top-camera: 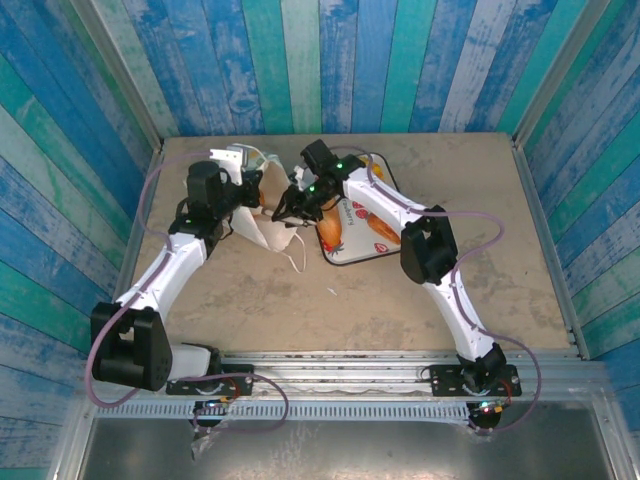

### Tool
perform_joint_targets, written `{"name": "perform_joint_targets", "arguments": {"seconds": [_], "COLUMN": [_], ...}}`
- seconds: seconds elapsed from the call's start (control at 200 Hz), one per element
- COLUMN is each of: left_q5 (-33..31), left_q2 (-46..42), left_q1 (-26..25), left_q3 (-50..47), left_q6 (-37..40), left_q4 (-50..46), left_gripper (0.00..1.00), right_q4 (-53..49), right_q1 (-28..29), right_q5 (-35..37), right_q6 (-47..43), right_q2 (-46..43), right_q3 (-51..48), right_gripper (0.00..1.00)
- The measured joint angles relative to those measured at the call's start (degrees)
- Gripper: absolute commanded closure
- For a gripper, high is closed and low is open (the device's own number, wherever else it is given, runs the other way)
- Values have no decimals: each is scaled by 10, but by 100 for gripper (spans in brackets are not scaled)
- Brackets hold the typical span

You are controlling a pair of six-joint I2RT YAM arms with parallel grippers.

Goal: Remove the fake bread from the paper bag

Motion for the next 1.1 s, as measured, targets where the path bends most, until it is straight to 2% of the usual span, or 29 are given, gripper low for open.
{"name": "perform_joint_targets", "arguments": {"seconds": [0.075, 0.17, 0.311, 0.426, 0.516, 1.097], "left_q5": [0, 0, -3, -11, -17, -29], "left_q2": [0, 0, 0, 0, 0, 1], "left_q1": [1, 1, 1, 1, 1, -5], "left_q3": [0, -1, -1, -3, -4, -4], "left_q6": [0, 0, 0, 1, 1, -5], "left_q4": [0, 0, 0, -2, -5, 8], "left_gripper": [100, 100, 100, 100, 100, 100], "right_q4": [7, 11, 21, 24, 23, 26], "right_q1": [0, 0, 0, 0, 0, 0], "right_q5": [0, 0, 2, 6, 15, 94], "right_q6": [2, 3, 2, -6, -11, -42], "right_q2": [0, 0, -2, -13, -29, -158], "right_q3": [0, 0, -12, -37, -60, -183], "right_gripper": [68, 80, 84, 95, 99, 99]}}
